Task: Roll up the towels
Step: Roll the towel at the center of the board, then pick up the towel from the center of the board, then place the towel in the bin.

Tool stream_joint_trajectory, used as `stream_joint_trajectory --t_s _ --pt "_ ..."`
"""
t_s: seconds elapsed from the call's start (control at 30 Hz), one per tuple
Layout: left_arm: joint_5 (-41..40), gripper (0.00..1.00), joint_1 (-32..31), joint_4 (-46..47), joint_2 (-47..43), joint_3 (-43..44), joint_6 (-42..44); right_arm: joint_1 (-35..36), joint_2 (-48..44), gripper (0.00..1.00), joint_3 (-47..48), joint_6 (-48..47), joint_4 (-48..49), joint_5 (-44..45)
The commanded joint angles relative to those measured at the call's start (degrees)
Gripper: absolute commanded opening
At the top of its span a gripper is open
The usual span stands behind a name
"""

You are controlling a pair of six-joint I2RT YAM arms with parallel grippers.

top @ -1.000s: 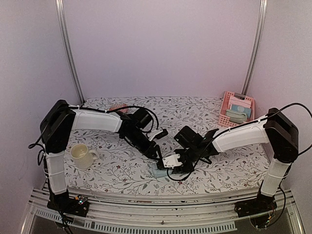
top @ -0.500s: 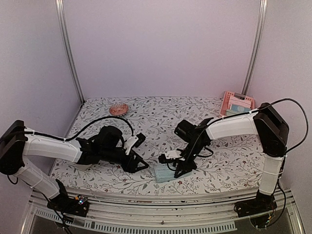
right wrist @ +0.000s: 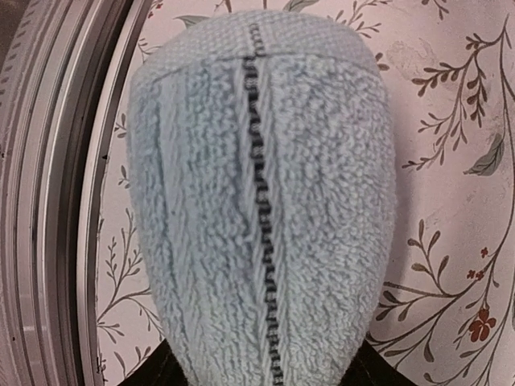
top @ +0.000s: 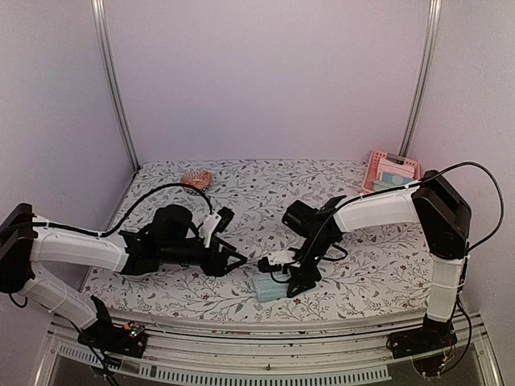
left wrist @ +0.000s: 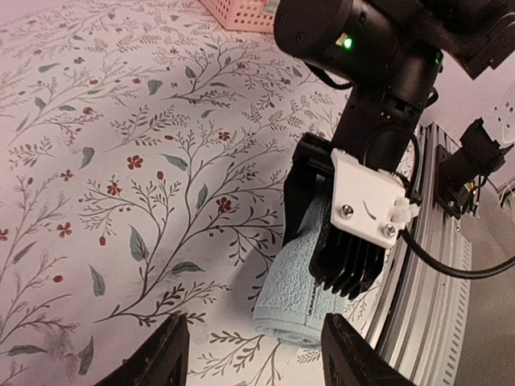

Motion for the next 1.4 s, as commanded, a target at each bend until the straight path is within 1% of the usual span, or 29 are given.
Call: stream_joint_trajectory --t_s 0.0,0.03,0.07,0.17,0.23,0.37,0.43,0.5,0.63,0.9,1.03,1.23,1.37 --pt "-5.2 0.57 -0.6 3.1 -5.7 -2.5 -0.8 2.9 2.5 0.56 -1.4 2.0 -2.6 10.3" --pt "-5.9 0.57 -0.6 2.8 -6.6 -2.9 -0.7 3.5 2.7 0.56 -1.3 2.3 -2.2 11.6" --pt "-6.4 0.57 -0.6 2.1 -7.3 -3.1 -0.7 4.0 3.0 0.54 -1.2 2.4 -1.9 12.6" --pt "-7.7 0.57 -0.6 0.9 -8.7 -3.4 -0.3 4.2 3.6 0.34 0.0 3.2 -1.5 13.4" --pt "-8.1 0.57 -0.6 0.1 -9.3 -3.4 -0.3 4.2 3.1 0.27 0.7 3.5 -2.0 13.5" --pt "-8.5 0.57 -0.5 -0.2 -10.2 -3.3 0.1 4.0 -1.1 0.21 1.2 2.8 -3.5 14.0" --pt "-8.6 0.57 -0.5 -0.2 -10.2 -2.9 0.6 3.4 -3.1 0.20 1.7 2.3 -4.8 14.2" --pt "-8.6 0.57 -0.6 -0.2 -9.8 -2.5 0.8 2.0 -4.7 0.16 2.8 1.8 -6.3 13.9" --pt "-7.6 0.57 -0.5 1.0 -8.3 -1.9 1.0 -2.0 -6.8 0.14 4.2 1.0 -8.6 13.8" --pt "-3.9 0.57 -0.5 1.7 -3.9 1.2 1.6 -13.8 -9.0 0.13 6.0 -1.2 -10.7 14.5" --pt "-2.6 0.57 -0.6 3.1 -2.4 2.0 1.3 -20.0 -10.1 0.12 7.4 -3.2 -9.8 17.1" --pt "-0.3 0.57 -0.6 4.3 -0.6 3.1 0.6 -32.2 -9.2 0.13 14.6 -6.7 -10.8 17.9" --pt "0.1 0.57 -0.8 4.8 0.0 3.3 0.5 -41.0 -6.7 0.12 21.0 -8.2 -10.0 19.3"
